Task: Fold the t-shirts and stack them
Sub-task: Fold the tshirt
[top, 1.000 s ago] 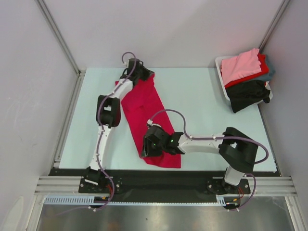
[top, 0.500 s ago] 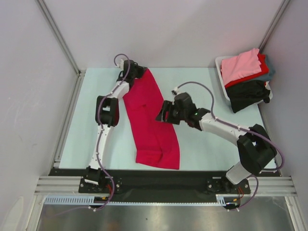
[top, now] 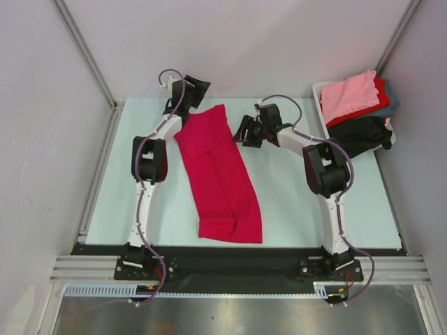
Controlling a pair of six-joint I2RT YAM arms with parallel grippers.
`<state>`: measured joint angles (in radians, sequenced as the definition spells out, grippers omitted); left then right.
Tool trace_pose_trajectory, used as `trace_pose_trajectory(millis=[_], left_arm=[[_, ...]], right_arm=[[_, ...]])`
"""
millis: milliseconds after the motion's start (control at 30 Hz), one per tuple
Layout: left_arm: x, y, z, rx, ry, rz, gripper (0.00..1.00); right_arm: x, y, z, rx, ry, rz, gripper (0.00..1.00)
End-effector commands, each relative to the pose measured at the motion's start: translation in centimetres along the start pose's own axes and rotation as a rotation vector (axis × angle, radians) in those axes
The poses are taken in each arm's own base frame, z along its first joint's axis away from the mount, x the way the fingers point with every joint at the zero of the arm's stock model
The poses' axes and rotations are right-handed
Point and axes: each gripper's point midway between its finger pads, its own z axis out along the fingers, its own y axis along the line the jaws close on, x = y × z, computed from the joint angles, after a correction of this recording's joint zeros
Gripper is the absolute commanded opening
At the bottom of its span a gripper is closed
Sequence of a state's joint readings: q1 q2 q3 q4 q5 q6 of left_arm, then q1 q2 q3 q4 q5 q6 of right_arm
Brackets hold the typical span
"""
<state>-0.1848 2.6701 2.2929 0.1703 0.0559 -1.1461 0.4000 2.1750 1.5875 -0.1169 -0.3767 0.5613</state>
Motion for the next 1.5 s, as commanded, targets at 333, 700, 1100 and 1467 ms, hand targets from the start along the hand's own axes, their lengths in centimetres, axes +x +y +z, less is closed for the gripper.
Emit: trace_pose_trajectory(millis=[333, 700, 1100, 1467], left_arm=[[-3.8, -9.6, -18.0, 0.075, 0.005, 0.26, 0.74], [1.1, -3.4, -28.4, -0.018, 0.148, 0.263, 0.73], [4.5, 2.4, -33.5, -0.098, 0.194, 0.34, 0.71], [12.2, 7.5, -35.6, -0.144, 0.412, 0.414, 0.74]], right_arm=[[-5.8, 0.2, 8.2, -0.23, 0.0, 0.051, 0.61], [-7.3, -0.7, 10.1, -0.242, -0.033, 0.151, 0.24], [-11.9, -9.7, 4.7, -0.05, -0.223, 0.302, 0.0], [-11.8, -15.2, -1.7, 0.003, -0.31, 0.352, 0.24]])
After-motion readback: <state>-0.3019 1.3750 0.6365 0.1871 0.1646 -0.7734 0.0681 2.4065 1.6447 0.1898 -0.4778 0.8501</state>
